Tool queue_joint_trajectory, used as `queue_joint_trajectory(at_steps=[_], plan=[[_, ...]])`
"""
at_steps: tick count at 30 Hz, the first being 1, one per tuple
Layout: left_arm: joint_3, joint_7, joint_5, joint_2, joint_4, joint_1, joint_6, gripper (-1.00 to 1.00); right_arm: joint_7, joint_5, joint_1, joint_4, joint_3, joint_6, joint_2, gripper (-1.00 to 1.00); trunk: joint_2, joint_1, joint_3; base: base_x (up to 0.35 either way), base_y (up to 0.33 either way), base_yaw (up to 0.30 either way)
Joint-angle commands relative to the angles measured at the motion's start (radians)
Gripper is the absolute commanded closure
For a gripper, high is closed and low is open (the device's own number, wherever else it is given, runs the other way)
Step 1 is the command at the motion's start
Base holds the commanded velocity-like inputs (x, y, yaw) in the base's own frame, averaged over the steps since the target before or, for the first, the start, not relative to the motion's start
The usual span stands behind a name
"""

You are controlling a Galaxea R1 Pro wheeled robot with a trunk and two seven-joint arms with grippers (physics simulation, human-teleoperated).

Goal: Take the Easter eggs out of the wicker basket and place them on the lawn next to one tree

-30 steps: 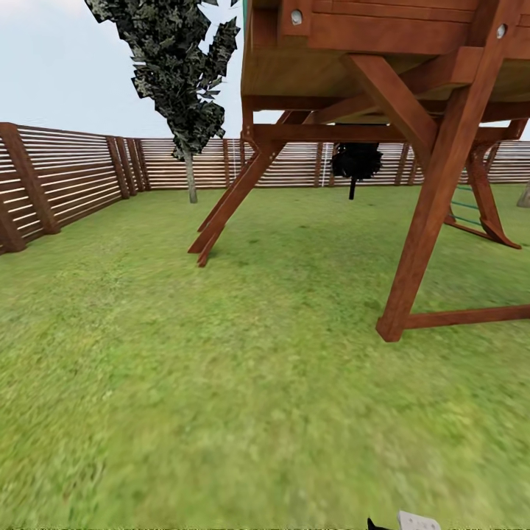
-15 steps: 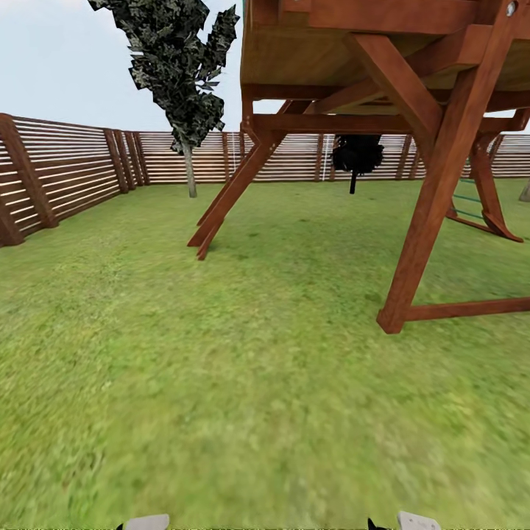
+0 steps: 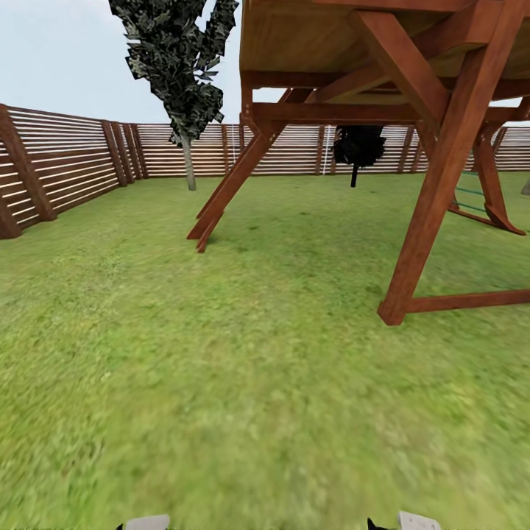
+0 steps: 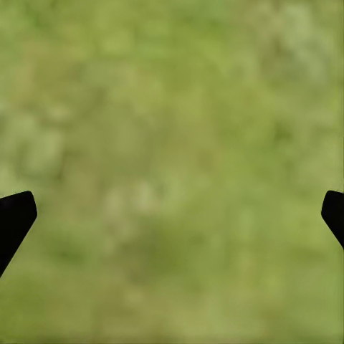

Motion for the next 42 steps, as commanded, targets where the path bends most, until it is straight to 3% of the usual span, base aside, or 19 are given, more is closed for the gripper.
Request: queue_joint_trajectory(at_steps=[1,10,13,21,42], plan=[[0.0,0.002,0.0,-0.001,0.0,0.0,-0.003,-1.0,0.0,-0.007,0.0,0.001,0.0,-0.004,0.0,-1.0,0.0,0.0,-0.001,0.0,0.0,0.0],[-0.001,0.002,0.0,-0.004,0.0,0.0,-0.004,-1.0,0.0,-0.007,0.0,0.0,0.0,-0.004,0.0,-1.0,-0.063,0.034,-0.03,0.0,0.0,0.0],[-0.001,0.002,0.0,-0.004,0.001,0.0,-0.004,-1.0,0.0,-0.007,0.0,0.0,0.0,-0.004,0.0,-1.0,-0.064,0.036,-0.042,0.0,0.0,0.0],[-0.003,0.003,-0.001,-0.004,0.008,0.0,-0.002,-1.0,0.0,-0.007,0.0,0.0,0.0,-0.004,0.0,-1.0,-0.064,0.036,-0.042,0.038,0.0,0.0],[-0.004,0.002,-0.002,-0.005,0.02,0.0,0.001,-1.0,0.0,-0.007,0.0,0.0,0.0,-0.004,0.0,-1.0,-0.064,0.036,-0.042,0.314,0.058,-0.003]])
